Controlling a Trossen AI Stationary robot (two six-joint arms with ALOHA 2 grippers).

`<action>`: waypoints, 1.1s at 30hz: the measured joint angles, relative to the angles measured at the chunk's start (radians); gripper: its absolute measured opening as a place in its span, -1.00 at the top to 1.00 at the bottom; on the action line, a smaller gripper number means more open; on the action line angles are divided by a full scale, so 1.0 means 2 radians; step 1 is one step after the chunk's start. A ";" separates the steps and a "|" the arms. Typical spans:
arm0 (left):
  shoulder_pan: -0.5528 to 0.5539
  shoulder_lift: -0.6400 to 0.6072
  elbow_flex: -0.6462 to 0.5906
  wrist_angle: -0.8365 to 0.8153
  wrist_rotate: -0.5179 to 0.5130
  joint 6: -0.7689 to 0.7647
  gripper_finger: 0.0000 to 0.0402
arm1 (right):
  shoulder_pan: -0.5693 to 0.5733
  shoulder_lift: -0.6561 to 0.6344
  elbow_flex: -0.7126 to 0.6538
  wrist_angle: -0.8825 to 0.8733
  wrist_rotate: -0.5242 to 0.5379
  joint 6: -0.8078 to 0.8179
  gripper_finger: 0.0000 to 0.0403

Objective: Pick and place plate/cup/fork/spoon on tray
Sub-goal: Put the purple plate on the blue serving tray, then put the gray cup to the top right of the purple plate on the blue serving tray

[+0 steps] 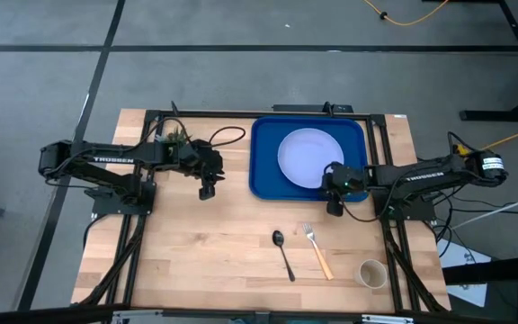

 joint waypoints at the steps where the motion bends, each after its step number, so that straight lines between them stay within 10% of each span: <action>1: 0.000 0.000 0.000 0.000 0.000 0.000 0.60 | 0.000 0.000 0.003 -0.003 -0.010 0.000 0.68; 9: 0.000 0.000 0.000 -0.001 0.000 -0.001 0.60 | 0.001 -0.002 0.094 -0.089 -0.177 0.025 0.68; 18: 0.000 0.000 0.000 -0.006 -0.015 -0.035 0.60 | 0.075 -0.002 0.189 -0.384 -0.312 0.150 0.68; 28: -0.004 0.000 0.000 -0.012 -0.020 -0.085 0.60 | 0.176 -0.002 0.333 -0.541 -0.273 0.285 0.68; 33: -0.030 -0.008 0.000 -0.059 0.069 -0.022 0.60 | 0.252 -0.006 0.371 -0.564 -0.230 0.345 0.68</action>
